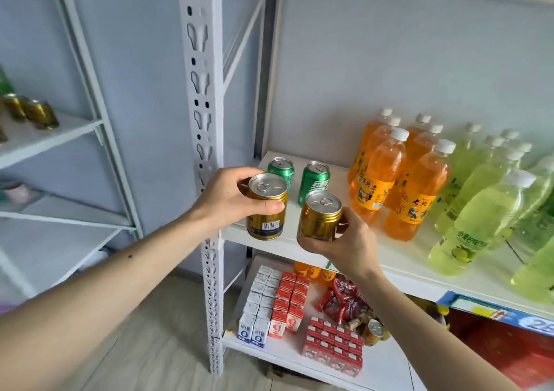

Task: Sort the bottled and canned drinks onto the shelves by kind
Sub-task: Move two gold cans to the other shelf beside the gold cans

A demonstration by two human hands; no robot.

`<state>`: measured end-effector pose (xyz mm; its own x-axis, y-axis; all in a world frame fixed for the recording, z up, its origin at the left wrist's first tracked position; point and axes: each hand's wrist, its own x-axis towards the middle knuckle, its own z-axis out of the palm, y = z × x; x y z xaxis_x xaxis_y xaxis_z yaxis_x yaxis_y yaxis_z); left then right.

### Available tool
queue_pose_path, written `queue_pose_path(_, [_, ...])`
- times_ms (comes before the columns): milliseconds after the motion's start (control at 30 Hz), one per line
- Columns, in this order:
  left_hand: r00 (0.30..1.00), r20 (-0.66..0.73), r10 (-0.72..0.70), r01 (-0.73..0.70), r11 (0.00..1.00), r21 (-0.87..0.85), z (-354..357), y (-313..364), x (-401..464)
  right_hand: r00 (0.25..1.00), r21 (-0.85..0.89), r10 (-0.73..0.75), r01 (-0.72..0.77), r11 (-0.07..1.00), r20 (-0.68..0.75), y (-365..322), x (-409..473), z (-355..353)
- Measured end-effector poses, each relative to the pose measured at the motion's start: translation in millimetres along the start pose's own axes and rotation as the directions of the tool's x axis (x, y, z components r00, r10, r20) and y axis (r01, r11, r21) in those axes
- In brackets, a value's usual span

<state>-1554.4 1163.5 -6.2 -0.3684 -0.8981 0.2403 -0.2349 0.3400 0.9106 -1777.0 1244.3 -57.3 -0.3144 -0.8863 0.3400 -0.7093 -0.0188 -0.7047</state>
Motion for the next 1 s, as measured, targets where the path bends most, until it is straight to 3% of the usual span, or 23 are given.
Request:
queue_pose_path(433, [0.938,-0.326,-0.120,0.127,0.992,0.000,-212,-35,-90,0.931,0.229,-0.204,0.138,0.964,0.301,-165,-9,151])
queue_pose_path(767, [0.890,-0.433,-0.143,0.188,0.980,0.064,-385,-80,-134,0.894,0.326,-0.263,0.144,0.935,0.362,-299,-11,285])
queue_pose_path(1000, [0.859,-0.484,-0.170,0.237,0.968,0.079,-454,-104,-133,0.869,0.369,-0.291,0.138,0.919,0.400,-348,10,352])
